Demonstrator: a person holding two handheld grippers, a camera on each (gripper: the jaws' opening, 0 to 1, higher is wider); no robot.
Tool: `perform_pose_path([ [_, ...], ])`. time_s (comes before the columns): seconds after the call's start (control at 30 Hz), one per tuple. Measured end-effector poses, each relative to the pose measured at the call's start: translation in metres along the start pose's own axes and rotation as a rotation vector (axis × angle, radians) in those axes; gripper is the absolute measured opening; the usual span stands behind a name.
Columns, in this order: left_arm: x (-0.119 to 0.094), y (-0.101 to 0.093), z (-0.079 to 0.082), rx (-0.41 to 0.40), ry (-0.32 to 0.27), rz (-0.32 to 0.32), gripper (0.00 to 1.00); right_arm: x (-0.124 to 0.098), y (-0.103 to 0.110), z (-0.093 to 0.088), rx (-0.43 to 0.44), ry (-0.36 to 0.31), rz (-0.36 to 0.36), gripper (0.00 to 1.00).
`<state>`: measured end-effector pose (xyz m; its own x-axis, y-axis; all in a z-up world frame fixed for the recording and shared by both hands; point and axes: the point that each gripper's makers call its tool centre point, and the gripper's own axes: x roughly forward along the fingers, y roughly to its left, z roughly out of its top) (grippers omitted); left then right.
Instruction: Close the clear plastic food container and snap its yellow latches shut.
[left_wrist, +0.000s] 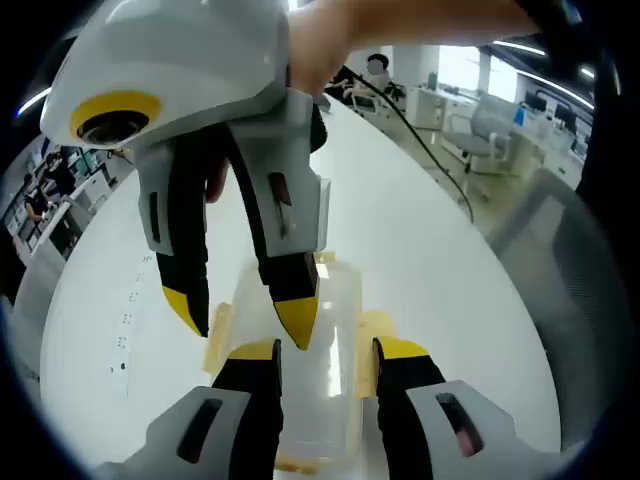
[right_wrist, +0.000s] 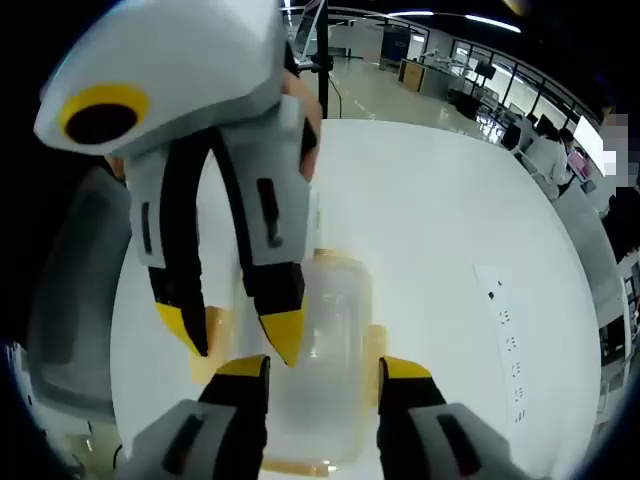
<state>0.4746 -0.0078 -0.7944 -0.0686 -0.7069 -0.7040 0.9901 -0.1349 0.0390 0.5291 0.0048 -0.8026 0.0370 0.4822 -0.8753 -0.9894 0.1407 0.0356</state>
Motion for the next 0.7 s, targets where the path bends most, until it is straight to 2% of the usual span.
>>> perform_pose_path([
  [0.23, 0.004, -0.003, -0.008, 0.075, 0.043, 0.099, 0.35, 0.007, -0.002, -0.004, -0.012, 0.052, 0.046, 0.53],
  [0.4, 0.008, 0.0, -0.012, 0.127, 0.077, 0.174, 0.35, 0.012, -0.002, -0.006, -0.017, 0.089, 0.087, 0.52],
  [0.57, 0.011, 0.0, -0.016, 0.088, 0.075, 0.212, 0.35, 0.016, -0.001, -0.004, -0.015, 0.1, 0.12, 0.49],
  [0.7, 0.013, 0.0, -0.018, 0.121, 0.078, 0.262, 0.36, 0.017, -0.001, -0.005, 0.004, 0.105, 0.153, 0.49],
])
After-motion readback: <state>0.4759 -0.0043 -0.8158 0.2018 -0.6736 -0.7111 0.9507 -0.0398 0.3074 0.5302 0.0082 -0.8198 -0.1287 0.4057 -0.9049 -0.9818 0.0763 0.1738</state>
